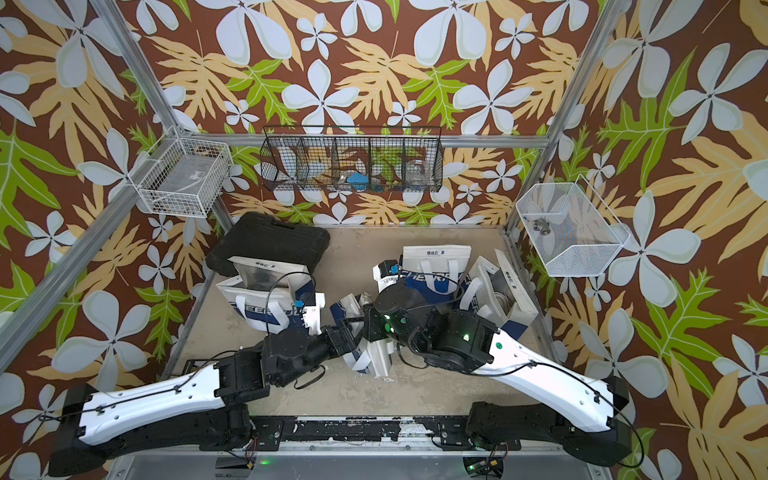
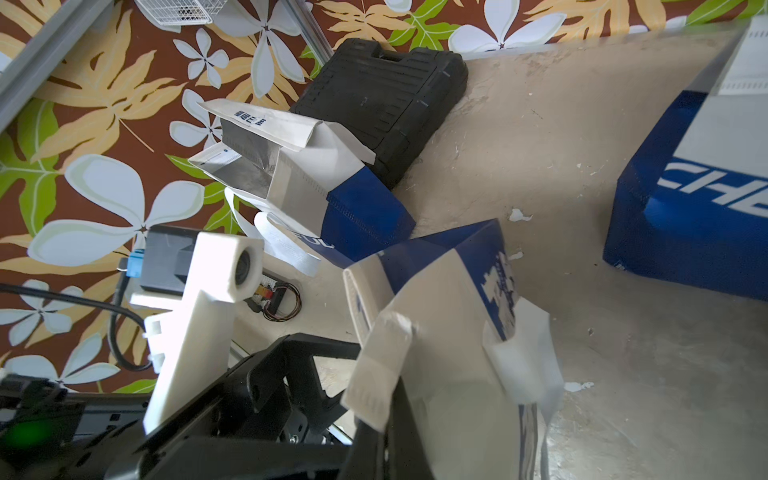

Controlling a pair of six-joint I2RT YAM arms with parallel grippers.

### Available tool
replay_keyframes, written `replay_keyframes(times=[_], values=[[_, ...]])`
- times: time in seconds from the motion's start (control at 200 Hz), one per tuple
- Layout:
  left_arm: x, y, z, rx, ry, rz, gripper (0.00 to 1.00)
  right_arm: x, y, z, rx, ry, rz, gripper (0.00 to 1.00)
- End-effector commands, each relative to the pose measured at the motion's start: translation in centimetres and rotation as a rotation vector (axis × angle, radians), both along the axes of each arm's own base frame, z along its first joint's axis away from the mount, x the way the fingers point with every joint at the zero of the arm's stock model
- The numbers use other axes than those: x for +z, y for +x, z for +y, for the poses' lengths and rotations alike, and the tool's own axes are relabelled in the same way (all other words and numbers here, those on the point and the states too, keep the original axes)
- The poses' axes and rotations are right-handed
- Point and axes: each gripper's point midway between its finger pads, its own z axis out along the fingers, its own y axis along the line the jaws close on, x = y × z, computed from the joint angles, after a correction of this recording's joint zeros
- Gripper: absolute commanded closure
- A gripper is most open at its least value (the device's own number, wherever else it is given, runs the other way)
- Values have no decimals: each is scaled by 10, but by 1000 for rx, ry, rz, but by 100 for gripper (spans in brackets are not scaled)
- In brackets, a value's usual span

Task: Open the takeout bag
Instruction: Open the takeout bag at the center of the board.

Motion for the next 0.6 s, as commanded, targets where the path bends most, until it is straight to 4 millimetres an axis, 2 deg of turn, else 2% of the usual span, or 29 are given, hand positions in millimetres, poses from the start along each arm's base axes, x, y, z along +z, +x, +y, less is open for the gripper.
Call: replay_keyframes(times=[0.0, 0.145, 0.195, 0.33, 0.395, 0.51, 0.591], values=[[0, 10, 14, 90, -10, -2, 2, 12, -2, 4, 2, 69, -8, 100], [20, 0, 19, 45, -87, -13, 5, 16, 3, -5, -30, 50, -41, 100], [27, -5, 25, 36, -108, -20, 2, 16, 8, -10, -53, 27, -53, 100], [30, -9, 42, 54, -107, -12, 0, 24, 11, -9, -40, 45, -62, 100], [32, -7, 35, 41, -44, -21, 0, 24, 9, -4, -21, 46, -54, 100], [34, -7, 8, -24, -10, -1, 13, 22, 7, 4, 9, 56, -41, 100], [31, -2, 5, -1, -2, 10, 18, 25, 4, 7, 24, 72, -42, 100]])
